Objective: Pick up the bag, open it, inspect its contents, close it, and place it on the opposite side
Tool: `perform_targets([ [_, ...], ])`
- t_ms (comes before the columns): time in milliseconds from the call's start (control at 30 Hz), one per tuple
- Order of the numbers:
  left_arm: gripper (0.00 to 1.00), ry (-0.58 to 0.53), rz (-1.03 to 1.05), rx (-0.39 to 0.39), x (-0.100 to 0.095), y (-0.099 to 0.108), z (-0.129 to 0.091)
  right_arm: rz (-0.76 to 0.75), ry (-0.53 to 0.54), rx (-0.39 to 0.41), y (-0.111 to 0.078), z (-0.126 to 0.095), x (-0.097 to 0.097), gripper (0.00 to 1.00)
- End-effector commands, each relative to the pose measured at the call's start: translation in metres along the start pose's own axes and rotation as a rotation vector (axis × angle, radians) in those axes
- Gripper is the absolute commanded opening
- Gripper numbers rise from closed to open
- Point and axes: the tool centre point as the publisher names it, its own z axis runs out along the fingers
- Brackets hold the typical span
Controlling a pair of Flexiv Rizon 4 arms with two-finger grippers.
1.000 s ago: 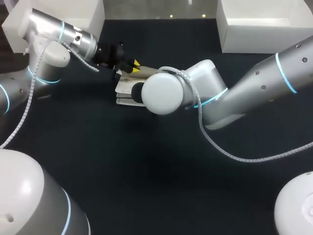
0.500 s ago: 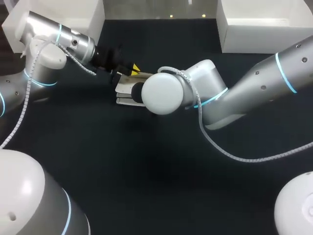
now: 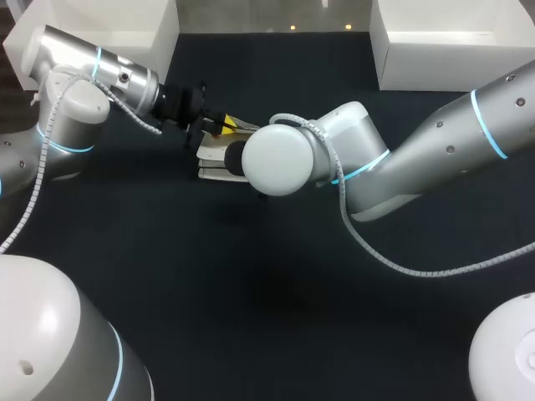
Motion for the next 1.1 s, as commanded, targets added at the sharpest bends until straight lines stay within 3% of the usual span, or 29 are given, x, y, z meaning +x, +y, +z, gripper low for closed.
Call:
perform_targets([
  [33,0.0,-0.002,0.001,0.004,0.0,0.001,0.001,0.001,-0.004,-0.002,0.0,0.001,0.001,0.0],
  [533,0.0,0.005,-0.075,0.011,0.043,0.008,0.012,0.001,-0.004,-0.002,0.0,0.001,0.001,0.0],
  [1000,0.0,-0.018,-0.026,-0.005,0.051,0.016,0.019,0.001,-0.004,-0.002,0.0,0.001,0.001,0.0],
  [1033,0.18,-0.024,-0.026,-0.003,0.05,0.015,0.018,0.001,-0.004,-0.002,0.0,0.001,0.001,0.0],
  [1067,0.26,-0.035,-0.027,-0.003,0.049,0.014,0.017,0.001,-0.004,-0.002,0.0,0.001,0.001,0.0],
  [1100,0.28,-0.038,-0.023,-0.003,0.047,0.013,0.016,0.001,-0.004,-0.002,0.0,0.001,0.001,0.0],
])
